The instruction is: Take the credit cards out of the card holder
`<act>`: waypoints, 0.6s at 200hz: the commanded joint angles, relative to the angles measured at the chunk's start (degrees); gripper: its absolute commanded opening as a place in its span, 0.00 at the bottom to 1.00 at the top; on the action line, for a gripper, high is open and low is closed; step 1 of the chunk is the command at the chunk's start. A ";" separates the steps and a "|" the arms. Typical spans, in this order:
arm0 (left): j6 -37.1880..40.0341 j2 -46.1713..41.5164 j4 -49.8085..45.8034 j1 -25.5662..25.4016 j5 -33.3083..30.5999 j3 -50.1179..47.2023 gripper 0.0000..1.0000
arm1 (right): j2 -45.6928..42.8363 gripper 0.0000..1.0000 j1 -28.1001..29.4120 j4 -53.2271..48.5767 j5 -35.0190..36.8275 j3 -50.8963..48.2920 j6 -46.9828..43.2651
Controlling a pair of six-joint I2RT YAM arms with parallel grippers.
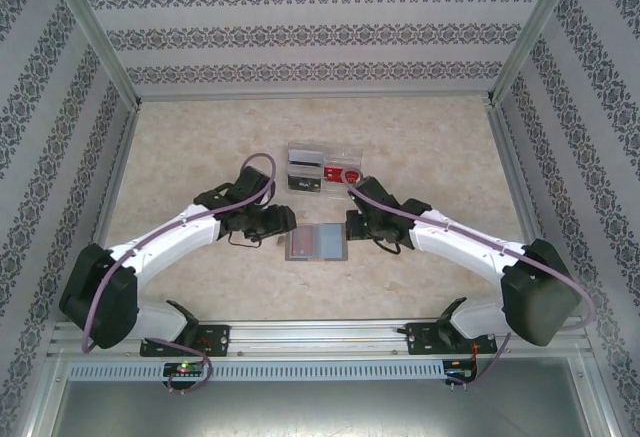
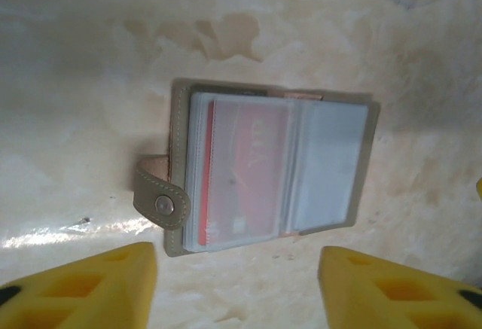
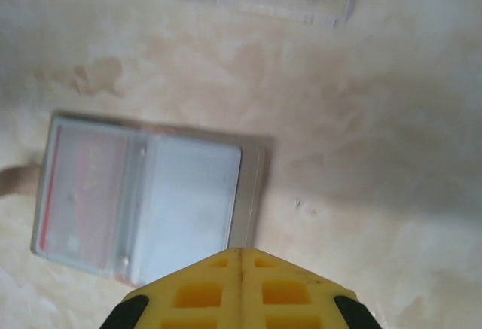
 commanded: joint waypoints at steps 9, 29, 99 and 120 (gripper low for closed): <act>-1.20 3.26 5.10 -1.94 0.18 -0.49 0.40 | 1.21 0.00 0.70 4.76 -4.70 -3.45 5.44; -0.70 5.12 5.18 -1.96 0.19 -0.33 0.31 | 3.19 0.00 0.67 6.20 -5.20 -3.87 6.49; 0.53 9.00 6.57 -2.06 1.68 -0.19 0.25 | 10.58 0.00 0.52 7.53 -6.09 -2.37 7.28; 0.73 9.84 6.94 -2.23 2.00 -0.05 0.24 | 11.37 0.00 0.32 7.72 -5.90 -2.81 7.17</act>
